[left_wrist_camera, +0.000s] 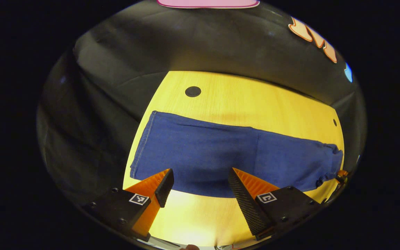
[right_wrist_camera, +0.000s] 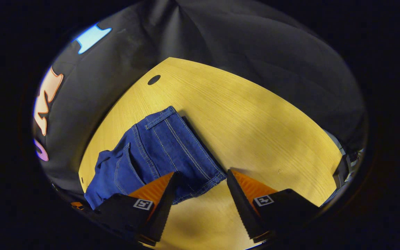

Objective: Grasp the waist and the cuffs of the jeans and fold them to make the two legs overlap; first hold the waist and fold one-third of the jeans toward the cuffs, then hold the cuffs and fold the remaining one-third in the same direction to finish folding.

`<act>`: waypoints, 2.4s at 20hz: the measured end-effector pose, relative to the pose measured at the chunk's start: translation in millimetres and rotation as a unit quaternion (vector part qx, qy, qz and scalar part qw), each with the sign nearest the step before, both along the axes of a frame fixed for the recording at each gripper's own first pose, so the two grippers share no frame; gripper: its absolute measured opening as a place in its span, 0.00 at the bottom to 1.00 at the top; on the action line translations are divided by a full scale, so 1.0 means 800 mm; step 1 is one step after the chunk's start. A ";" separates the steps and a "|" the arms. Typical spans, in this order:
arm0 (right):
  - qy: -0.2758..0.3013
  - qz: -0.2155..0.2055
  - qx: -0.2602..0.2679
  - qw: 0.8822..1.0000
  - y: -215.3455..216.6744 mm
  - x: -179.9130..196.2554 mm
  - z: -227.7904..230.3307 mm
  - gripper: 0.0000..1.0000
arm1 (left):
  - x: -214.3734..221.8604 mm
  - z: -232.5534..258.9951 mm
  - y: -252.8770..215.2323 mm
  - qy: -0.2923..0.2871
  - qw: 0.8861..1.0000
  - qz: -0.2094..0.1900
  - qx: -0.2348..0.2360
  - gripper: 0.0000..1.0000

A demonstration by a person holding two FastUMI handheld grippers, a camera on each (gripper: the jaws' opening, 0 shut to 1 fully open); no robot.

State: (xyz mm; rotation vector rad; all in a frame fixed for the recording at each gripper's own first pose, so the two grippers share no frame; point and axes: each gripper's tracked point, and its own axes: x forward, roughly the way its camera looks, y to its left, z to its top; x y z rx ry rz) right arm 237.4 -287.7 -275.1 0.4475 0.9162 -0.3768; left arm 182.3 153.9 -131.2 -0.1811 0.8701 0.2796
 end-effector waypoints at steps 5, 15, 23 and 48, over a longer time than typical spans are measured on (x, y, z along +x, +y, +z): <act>0.004 -0.014 0.018 1.000 0.013 0.004 -0.003 0.62 | -0.023 -0.008 -0.008 -0.011 1.000 0.027 -0.011 0.96; -0.042 0.018 -0.012 0.999 0.019 0.009 0.000 0.19 | -0.033 -0.020 -0.046 -0.011 0.998 0.040 -0.038 0.95; -0.088 0.009 -0.063 0.994 0.026 0.009 0.030 0.04 | -0.020 -0.019 -0.065 -0.024 0.998 0.020 -0.056 0.95; -0.252 0.266 -0.123 0.922 0.550 0.038 0.234 0.03 | -0.069 -0.047 0.043 -0.069 0.991 -0.076 -0.083 0.96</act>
